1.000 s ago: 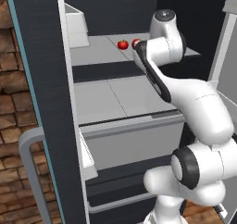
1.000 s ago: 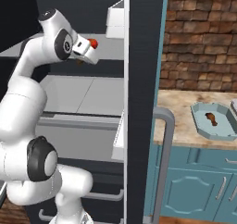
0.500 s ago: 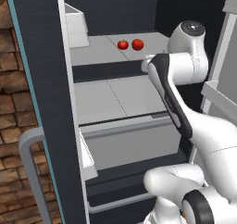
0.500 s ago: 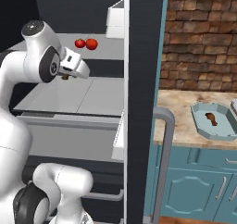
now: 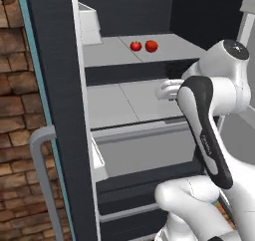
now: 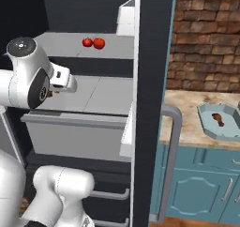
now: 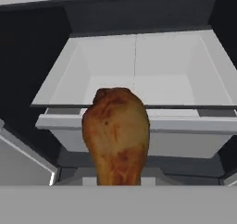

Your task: Place one tomato and one chicken drumstick in each tupperware on the nearby counter, to pack two identical lunches.

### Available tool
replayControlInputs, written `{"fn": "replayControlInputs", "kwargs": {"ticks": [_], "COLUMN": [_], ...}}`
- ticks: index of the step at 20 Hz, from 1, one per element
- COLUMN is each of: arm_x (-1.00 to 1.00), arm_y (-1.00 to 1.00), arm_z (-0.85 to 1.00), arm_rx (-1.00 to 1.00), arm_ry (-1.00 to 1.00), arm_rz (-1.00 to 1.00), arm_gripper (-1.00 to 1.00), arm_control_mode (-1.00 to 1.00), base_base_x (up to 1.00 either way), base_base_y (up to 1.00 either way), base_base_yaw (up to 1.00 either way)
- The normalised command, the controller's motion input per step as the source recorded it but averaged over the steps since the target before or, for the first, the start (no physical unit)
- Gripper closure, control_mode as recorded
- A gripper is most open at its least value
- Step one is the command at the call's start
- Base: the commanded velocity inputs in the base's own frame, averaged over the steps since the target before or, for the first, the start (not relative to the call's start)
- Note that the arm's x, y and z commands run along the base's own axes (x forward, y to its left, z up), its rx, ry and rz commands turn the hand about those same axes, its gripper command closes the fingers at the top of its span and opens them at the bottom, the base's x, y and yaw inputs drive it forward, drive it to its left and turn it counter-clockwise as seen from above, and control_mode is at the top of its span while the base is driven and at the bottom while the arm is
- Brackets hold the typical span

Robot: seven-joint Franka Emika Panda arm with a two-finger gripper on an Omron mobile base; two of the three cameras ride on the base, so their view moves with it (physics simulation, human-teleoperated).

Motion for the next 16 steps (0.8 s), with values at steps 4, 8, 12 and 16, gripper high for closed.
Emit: {"fn": "replayControlInputs", "kwargs": {"ticks": [4,8,12,16], "arm_x": [0.00,0.00,0.00,0.00], "arm_y": [0.00,0.00,0.00,0.00], "arm_z": [0.00,0.00,0.00,0.00], "arm_rx": [0.00,0.00,0.00,0.00], "arm_ry": [0.00,0.00,0.00,0.00], "arm_rz": [0.00,0.00,0.00,0.00], "arm_gripper": [1.00,1.00,1.00,1.00], "arm_control_mode": [1.00,1.00,1.00,1.00], "base_base_x": [-1.00,-1.00,-1.00,-0.85], "base_base_y": [0.34,0.04,-0.15,-0.83], "base_base_yaw": [0.07,0.00,-0.09,-0.14]}}
